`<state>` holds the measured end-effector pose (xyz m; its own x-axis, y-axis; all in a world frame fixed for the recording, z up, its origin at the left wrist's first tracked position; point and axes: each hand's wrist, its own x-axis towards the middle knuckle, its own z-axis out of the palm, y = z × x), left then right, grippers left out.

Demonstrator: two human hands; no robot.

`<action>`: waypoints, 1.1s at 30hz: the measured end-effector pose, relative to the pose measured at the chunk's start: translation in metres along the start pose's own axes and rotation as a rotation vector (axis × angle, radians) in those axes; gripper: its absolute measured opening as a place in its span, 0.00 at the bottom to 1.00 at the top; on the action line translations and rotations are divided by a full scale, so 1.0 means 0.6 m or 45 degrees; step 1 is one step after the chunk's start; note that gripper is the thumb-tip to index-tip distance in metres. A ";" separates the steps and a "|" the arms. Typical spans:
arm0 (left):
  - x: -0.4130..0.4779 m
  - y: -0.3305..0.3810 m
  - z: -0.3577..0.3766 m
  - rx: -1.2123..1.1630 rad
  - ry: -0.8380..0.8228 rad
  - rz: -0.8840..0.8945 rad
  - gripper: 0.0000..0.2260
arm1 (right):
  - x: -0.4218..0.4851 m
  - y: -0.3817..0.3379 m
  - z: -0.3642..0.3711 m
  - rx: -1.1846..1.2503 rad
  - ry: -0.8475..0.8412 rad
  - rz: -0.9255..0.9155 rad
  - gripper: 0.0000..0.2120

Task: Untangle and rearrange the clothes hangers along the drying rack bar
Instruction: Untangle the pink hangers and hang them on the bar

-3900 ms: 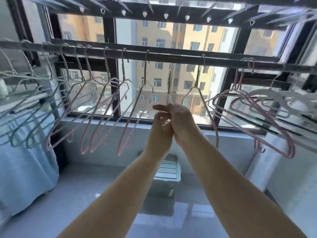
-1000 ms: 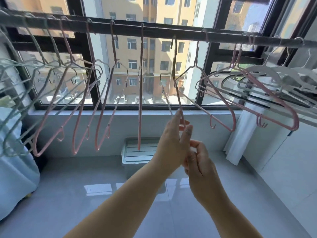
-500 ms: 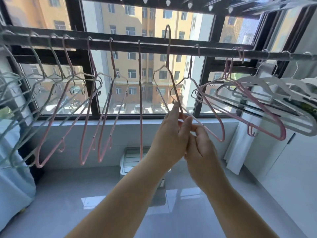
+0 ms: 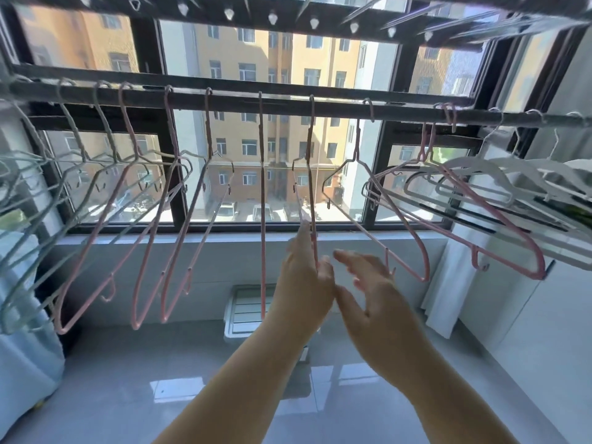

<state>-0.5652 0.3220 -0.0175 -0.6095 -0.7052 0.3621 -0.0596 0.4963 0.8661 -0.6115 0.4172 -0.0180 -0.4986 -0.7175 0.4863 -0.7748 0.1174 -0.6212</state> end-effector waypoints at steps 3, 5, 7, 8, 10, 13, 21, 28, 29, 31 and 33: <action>-0.028 0.014 0.008 0.230 0.284 0.326 0.27 | -0.002 -0.012 -0.071 -0.201 0.362 -0.196 0.14; -0.041 0.027 0.022 0.208 0.293 0.477 0.26 | 0.012 -0.002 -0.111 -0.255 0.462 -0.125 0.16; -0.048 0.039 0.039 0.167 0.117 0.458 0.24 | 0.032 0.022 -0.131 -0.190 0.370 0.090 0.17; -0.049 0.041 0.048 0.170 0.007 0.412 0.24 | 0.041 0.033 -0.134 -0.090 0.266 0.230 0.17; -0.045 0.039 0.069 0.218 -0.175 0.308 0.25 | 0.057 0.054 -0.130 0.246 0.095 0.433 0.12; -0.038 0.030 0.091 0.216 -0.247 0.226 0.23 | 0.067 0.069 -0.119 0.757 0.024 0.523 0.10; -0.020 0.007 0.110 0.090 -0.014 0.307 0.17 | 0.092 0.071 -0.109 1.271 0.009 0.464 0.08; 0.008 0.018 0.119 0.101 0.110 0.427 0.19 | 0.129 0.058 -0.109 1.251 -0.036 0.298 0.06; 0.012 0.018 0.120 0.109 0.118 0.433 0.19 | 0.133 0.058 -0.109 1.219 -0.036 0.285 0.06; 0.018 0.018 0.122 0.116 0.126 0.432 0.19 | 0.141 0.060 -0.106 1.164 -0.033 0.276 0.06; 0.023 0.016 0.125 0.133 0.129 0.424 0.20 | 0.148 0.065 -0.102 1.145 -0.039 0.276 0.06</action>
<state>-0.6335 0.3552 -0.0301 -0.5283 -0.5399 0.6553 0.0454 0.7527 0.6568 -0.7100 0.3999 0.0385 -0.5772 -0.7613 0.2953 -0.0664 -0.3167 -0.9462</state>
